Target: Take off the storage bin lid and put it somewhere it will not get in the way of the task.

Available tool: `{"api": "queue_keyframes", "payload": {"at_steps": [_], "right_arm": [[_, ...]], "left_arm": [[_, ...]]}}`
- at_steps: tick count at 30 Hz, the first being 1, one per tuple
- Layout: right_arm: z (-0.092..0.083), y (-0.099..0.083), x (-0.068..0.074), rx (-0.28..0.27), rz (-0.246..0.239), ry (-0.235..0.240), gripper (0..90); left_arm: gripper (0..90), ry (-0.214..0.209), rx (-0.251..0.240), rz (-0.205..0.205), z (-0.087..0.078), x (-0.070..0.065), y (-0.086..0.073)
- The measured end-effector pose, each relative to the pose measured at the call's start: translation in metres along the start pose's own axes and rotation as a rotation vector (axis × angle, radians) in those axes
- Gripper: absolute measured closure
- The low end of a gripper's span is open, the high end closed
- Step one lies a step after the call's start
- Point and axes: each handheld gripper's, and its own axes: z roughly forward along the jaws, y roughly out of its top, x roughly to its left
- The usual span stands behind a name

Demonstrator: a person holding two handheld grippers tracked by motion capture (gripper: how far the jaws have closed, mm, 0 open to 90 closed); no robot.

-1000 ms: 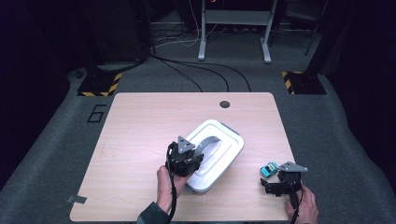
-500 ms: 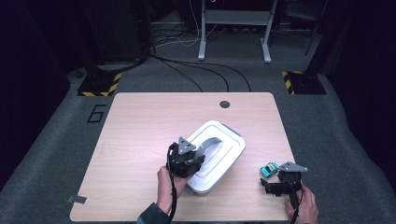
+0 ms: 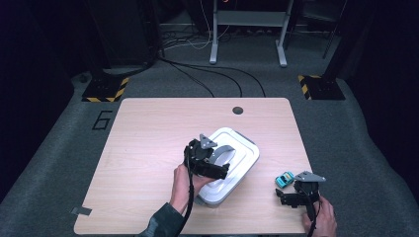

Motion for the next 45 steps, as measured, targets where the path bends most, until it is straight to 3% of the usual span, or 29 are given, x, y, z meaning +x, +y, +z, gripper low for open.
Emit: {"api": "queue_keyframes", "payload": {"at_steps": [5,9,10,11,13,16,20,21,26,36,45], "right_arm": [[0.000,0.000,0.000,0.000,0.000,0.000,0.0],[0.000,0.000,0.000,0.001,-0.001,-0.001,0.0],[0.000,0.000,0.000,0.001,-0.001,-0.001,0.0],[0.000,0.000,0.000,0.001,-0.001,-0.001,0.0],[0.000,0.000,0.000,0.001,-0.001,-0.001,0.0],[0.000,0.000,0.000,0.001,0.000,-0.001,0.0],[0.000,0.000,0.000,0.001,-0.001,-0.001,0.0],[0.000,0.000,0.000,0.001,-0.001,-0.001,0.0],[0.000,0.000,0.000,0.001,-0.001,-0.001,0.0],[0.000,0.000,0.000,0.001,-0.001,-0.001,0.0],[0.000,0.000,0.000,0.001,-0.002,-0.001,0.0]], "left_arm": [[0.0,-0.030,0.020,0.012,0.004,0.001,0.005],[0.0,-0.023,0.034,0.022,0.007,0.002,0.007],[5.5,-0.020,0.036,0.019,0.008,0.002,0.008],[5.5,-0.018,0.032,0.021,0.008,0.003,0.009],[21.0,-0.011,0.027,0.022,0.009,0.004,0.010],[36.8,-0.026,0.013,0.019,0.008,0.006,0.013],[48.8,-0.025,-0.018,0.037,0.008,0.007,0.016],[54.9,-0.026,-0.017,0.041,0.008,0.008,0.016],[66.0,-0.031,-0.002,0.052,0.011,0.009,0.016],[66.8,-0.029,-0.019,0.057,0.006,0.007,0.015],[66.8,-0.027,-0.043,0.081,-0.009,0.007,0.021]]}}
